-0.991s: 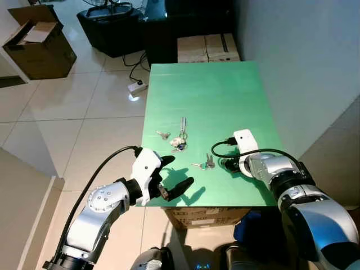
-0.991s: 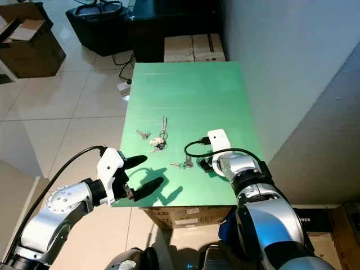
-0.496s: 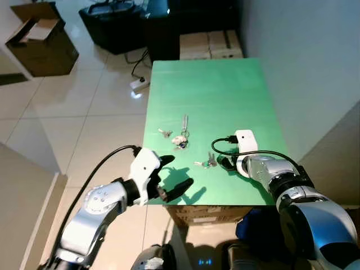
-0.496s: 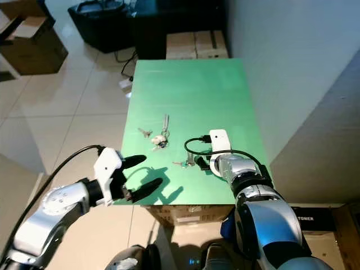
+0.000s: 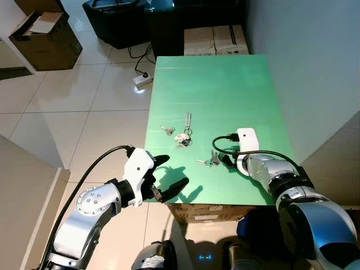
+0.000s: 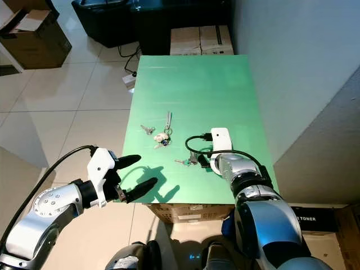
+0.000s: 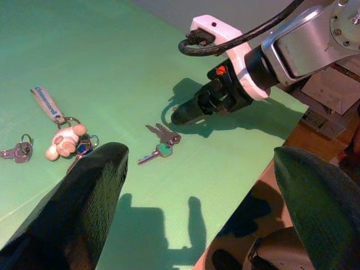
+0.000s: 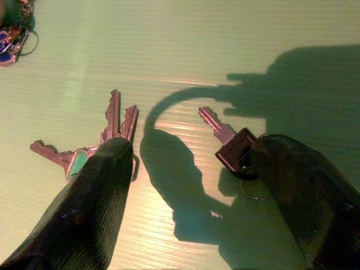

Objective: Hang keys on a hook

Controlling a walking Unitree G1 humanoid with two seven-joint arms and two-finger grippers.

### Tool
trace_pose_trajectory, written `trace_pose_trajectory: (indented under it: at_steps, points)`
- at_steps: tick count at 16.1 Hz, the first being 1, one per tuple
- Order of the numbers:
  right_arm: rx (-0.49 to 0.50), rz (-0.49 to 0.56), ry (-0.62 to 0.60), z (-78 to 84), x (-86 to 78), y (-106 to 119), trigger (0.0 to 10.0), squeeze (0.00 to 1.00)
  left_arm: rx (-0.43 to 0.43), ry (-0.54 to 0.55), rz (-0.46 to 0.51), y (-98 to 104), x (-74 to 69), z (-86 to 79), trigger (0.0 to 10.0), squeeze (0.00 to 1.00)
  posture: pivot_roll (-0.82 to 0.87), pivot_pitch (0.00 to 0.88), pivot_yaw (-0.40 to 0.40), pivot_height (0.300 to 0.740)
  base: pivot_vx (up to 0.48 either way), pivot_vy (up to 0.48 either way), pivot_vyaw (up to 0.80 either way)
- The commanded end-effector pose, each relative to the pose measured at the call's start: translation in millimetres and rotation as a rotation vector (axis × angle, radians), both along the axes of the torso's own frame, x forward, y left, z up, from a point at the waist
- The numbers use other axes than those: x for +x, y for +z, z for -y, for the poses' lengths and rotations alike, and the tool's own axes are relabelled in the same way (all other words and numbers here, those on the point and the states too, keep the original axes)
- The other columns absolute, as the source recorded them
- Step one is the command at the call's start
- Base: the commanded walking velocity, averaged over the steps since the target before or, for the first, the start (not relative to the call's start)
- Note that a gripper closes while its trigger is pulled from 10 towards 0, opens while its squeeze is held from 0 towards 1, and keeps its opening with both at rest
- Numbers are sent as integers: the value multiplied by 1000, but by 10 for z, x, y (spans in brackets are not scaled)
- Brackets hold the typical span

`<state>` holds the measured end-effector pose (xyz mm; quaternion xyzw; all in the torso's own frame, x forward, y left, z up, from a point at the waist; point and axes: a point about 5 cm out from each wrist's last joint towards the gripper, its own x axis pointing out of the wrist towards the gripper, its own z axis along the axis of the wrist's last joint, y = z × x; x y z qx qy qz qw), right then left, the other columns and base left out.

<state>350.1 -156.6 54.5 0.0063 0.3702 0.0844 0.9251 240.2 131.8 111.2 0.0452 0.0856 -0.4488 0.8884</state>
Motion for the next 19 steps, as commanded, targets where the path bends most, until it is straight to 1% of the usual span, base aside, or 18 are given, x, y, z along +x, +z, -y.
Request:
trace_pose_trajectory:
  at_steps: [1, 2, 3, 16, 19]
  points:
    - [18, -1, -12, -20, -9, -18, 3529, 0, 7, 0, -12, -4, -27, -39, 10000, 0, 6, 186, 133, 740, 0, 0, 0]
    - [20, -1, -13, -21, -9, -19, 3529, 0, 6, -2, -13, -4, -25, -38, 10000, 0, 6, 186, 133, 740, 0, 0, 0]
    - [21, -1, -16, -17, -11, -22, 0, 0, 5, -6, -13, -3, -21, -33, 10000, 0, 2, 179, 134, 740, 0, 0, 0]
    - [23, -9, -26, 26, -15, -22, 0, 0, -1, -25, -13, -12, 9, 13, 10000, 0, -13, 163, 136, 740, 0, 0, 0]
    - [62, 20, -29, -1, 49, 73, 0, 0, -1, -22, -8, -9, 29, 21, 10000, 0, -18, 162, 141, 740, 0, 0, 0]
